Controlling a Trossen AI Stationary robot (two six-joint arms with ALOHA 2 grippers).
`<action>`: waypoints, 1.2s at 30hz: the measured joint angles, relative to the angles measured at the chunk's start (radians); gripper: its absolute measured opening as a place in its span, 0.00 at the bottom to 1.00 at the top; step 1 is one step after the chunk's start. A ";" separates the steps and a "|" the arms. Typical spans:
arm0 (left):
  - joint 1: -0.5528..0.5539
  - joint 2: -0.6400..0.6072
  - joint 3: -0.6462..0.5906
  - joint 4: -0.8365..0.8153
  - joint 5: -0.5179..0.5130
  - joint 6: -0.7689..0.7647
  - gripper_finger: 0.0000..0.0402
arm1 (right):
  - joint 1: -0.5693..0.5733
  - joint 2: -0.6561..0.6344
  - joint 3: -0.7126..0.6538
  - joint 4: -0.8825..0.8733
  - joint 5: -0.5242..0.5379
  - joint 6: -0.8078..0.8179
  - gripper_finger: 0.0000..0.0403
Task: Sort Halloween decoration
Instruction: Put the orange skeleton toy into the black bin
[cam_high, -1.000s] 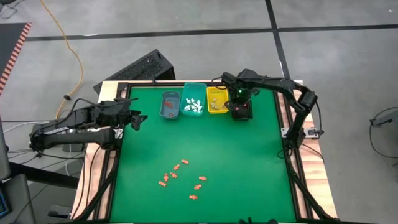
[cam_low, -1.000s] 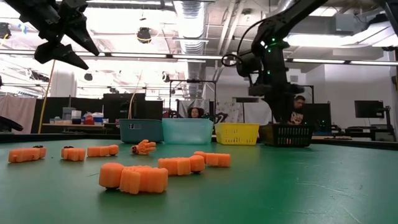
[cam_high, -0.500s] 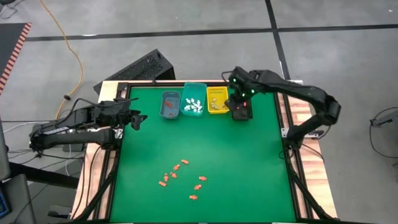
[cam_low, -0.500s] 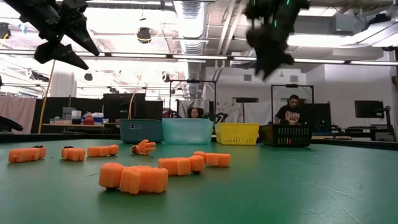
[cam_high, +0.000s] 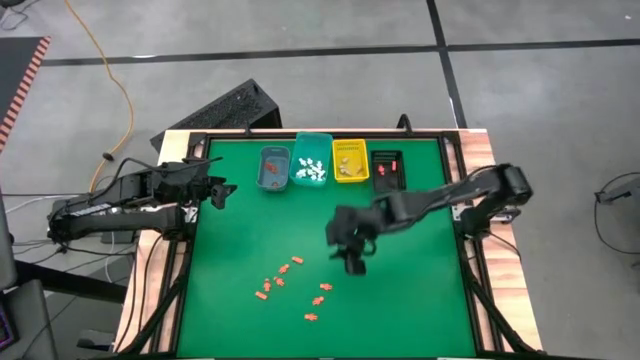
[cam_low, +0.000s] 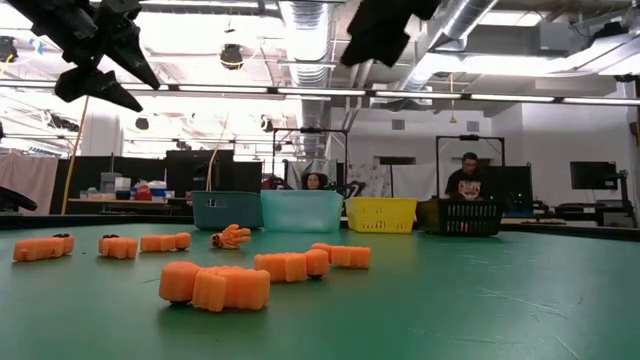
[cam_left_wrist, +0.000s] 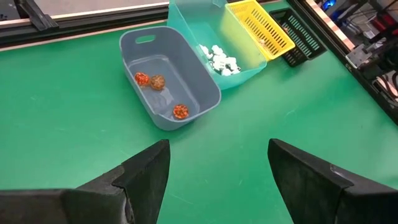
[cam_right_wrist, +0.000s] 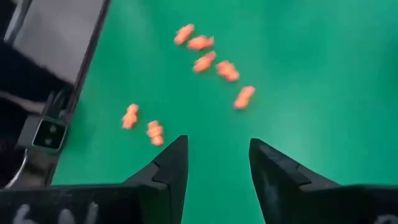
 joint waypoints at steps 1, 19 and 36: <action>0.000 0.000 0.000 0.000 0.000 -0.001 0.65 | 0.023 0.026 0.000 0.002 0.001 0.000 0.40; 0.000 0.000 0.000 -0.001 0.001 -0.080 0.65 | 0.207 0.372 0.000 0.137 0.172 0.067 0.38; 0.000 0.000 0.000 -0.002 0.002 -0.088 0.65 | 0.222 0.466 0.005 0.166 0.237 0.165 0.33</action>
